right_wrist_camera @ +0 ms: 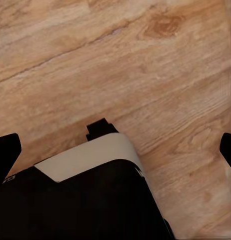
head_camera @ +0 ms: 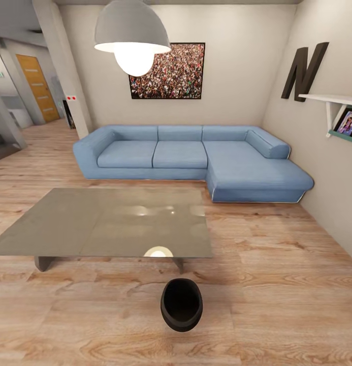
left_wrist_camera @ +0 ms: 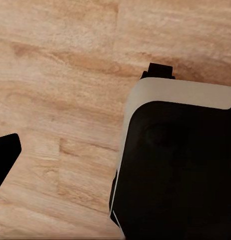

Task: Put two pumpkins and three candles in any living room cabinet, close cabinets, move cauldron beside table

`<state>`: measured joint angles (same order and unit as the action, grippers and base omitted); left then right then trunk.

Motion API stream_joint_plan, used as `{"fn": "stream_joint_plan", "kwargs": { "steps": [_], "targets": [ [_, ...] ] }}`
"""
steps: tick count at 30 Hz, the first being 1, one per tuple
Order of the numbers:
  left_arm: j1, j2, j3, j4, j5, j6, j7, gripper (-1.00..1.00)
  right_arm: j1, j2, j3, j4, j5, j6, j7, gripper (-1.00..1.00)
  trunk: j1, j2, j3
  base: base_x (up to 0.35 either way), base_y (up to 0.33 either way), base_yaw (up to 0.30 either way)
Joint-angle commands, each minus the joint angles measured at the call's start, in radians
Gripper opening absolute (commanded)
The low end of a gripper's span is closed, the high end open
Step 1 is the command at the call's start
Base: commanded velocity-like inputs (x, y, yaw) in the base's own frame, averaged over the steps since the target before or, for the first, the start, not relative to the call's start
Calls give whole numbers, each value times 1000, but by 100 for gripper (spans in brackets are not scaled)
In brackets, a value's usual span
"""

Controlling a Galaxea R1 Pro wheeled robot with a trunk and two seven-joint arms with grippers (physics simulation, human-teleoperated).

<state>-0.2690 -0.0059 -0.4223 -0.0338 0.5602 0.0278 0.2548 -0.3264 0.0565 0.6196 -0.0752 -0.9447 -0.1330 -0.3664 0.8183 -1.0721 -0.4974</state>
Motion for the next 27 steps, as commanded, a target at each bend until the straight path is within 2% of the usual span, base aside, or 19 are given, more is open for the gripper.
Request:
{"fn": "stream_joint_plan", "kwargs": {
  "steps": [1,8,14,20,27],
  "targets": [
    [5,0,-9,-2,8,3,5,100,12,0,9,0,-11,-17,-3,100,-4,7,2,0,0,0],
    [66,1,-9,2,8,-31,5,100,35,1,9,25,-15,-42,-3,100,-31,56,24,0,0,0],
    [82,1,-10,3,9,-38,4,100,36,2,6,33,-18,-58,-3,100,-54,98,43,0,0,0],
    [92,5,-10,5,9,-38,4,100,45,11,4,38,-20,-124,-3,100,-77,140,65,0,0,0],
    [101,10,-10,5,9,-39,4,100,56,14,4,38,-19,-133,-3,100,-104,189,97,0,0,0]
  ]
}}
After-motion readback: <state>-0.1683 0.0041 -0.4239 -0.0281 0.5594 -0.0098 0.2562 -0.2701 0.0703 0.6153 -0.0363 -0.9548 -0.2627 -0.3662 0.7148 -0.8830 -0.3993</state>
